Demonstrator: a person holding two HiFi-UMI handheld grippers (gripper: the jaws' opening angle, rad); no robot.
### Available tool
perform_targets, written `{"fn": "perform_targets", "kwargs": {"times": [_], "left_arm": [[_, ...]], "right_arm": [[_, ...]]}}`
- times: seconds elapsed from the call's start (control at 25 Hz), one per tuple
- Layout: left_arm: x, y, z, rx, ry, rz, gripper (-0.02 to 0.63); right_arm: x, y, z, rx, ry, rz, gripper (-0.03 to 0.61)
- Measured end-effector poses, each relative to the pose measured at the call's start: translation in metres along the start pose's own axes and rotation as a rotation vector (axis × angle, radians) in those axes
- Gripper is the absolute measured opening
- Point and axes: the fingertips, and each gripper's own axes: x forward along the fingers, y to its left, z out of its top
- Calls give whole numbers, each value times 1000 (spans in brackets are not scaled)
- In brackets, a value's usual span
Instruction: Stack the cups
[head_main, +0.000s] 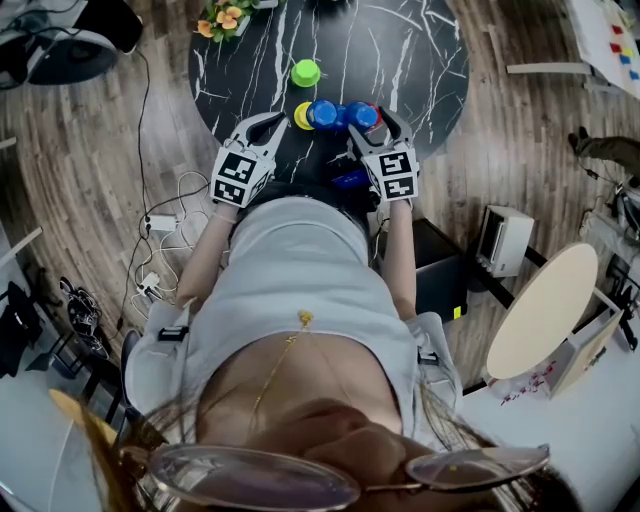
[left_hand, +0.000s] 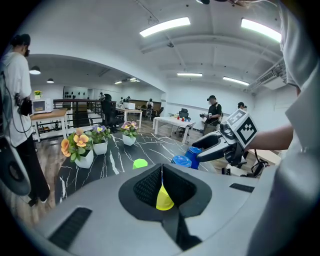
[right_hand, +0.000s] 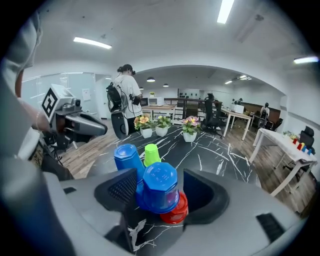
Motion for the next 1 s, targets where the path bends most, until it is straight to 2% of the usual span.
{"fn": "perform_targets", "kwargs": {"times": [0.32,0.52,0.72,1.0], "left_arm": [[5,7,-1,-19,-10,10,34],[12,14,-2,-11,-5,14,34],[20,16,-4,-1,6,12,34],[34,19,-10,-3,26,9,34]], "right_arm": [[-25,-5,17,34,-112,-66,277],[-40,-10,22,74,-178,-108,163],[-49,-11,21,89,-198,-122,52],[-53,-14,20,100,-202,-134,23]]}}
